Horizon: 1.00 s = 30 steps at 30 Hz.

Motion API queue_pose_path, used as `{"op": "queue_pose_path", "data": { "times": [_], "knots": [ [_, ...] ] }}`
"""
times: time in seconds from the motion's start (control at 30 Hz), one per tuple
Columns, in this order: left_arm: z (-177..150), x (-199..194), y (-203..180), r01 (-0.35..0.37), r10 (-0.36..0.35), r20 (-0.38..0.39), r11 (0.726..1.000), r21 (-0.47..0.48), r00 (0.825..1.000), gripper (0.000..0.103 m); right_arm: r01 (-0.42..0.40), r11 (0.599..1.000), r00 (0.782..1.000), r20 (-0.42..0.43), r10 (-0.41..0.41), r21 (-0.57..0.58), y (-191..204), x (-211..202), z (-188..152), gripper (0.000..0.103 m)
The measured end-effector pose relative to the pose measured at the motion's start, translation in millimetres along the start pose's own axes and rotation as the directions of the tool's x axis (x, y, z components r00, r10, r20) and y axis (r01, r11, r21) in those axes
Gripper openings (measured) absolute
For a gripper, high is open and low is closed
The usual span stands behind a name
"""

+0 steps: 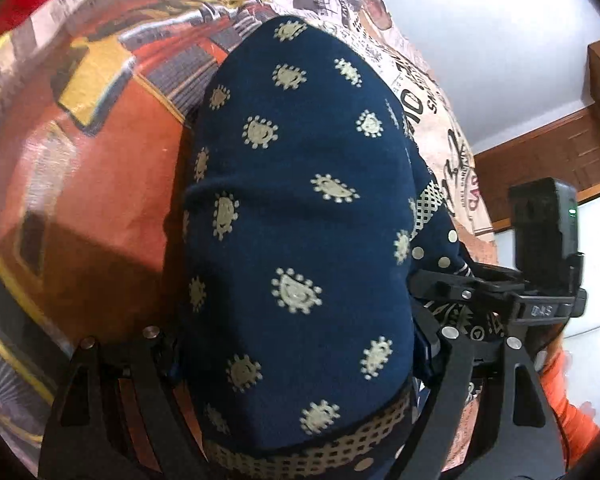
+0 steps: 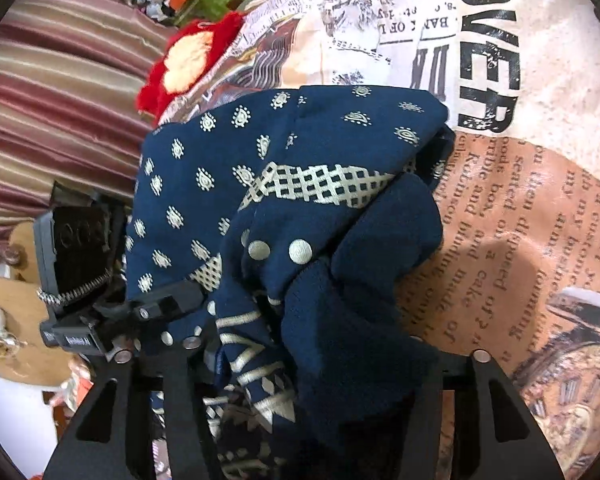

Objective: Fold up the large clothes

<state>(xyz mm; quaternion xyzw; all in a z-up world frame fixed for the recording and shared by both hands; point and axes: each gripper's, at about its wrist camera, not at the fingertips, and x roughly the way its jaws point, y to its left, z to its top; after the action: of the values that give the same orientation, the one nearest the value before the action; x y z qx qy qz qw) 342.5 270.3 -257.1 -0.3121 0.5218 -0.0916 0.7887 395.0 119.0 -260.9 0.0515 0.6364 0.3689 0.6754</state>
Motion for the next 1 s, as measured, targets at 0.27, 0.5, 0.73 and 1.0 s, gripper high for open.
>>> {"op": "queue_pose_path", "data": {
  "times": [0.27, 0.5, 0.73, 1.0],
  "knots": [
    [-5.4, -43.2, -36.3, -0.244, 0.220, 0.175, 0.961, 0.130, 0.960, 0.082, 0.164, 0.979, 0.986, 0.040, -0.160, -0.119, 28.1, -31.3, -14.4, 0.067],
    [-38.4, -47.1, -57.1, -0.273, 0.235, 0.188, 0.938, 0.212, 0.954, 0.083, 0.245, 0.930, 0.967, 0.135, -0.215, -0.273, 57.9, -55.8, -44.7, 0.091],
    [-92.3, -25.6, -55.0, -0.382, 0.356, 0.141, 0.865, 0.324, 0.924, 0.087, 0.295, 0.914, 0.952, 0.003, -0.306, -0.278, 30.7, -20.8, -68.6, 0.092],
    [-92.9, -71.4, -61.4, -0.487, 0.416, 0.266, 0.810, 0.327, 0.870, 0.087, 0.270, 0.923, 0.961, 0.022, -0.275, -0.274, 15.3, -63.9, -78.4, 0.095]
  ]
}}
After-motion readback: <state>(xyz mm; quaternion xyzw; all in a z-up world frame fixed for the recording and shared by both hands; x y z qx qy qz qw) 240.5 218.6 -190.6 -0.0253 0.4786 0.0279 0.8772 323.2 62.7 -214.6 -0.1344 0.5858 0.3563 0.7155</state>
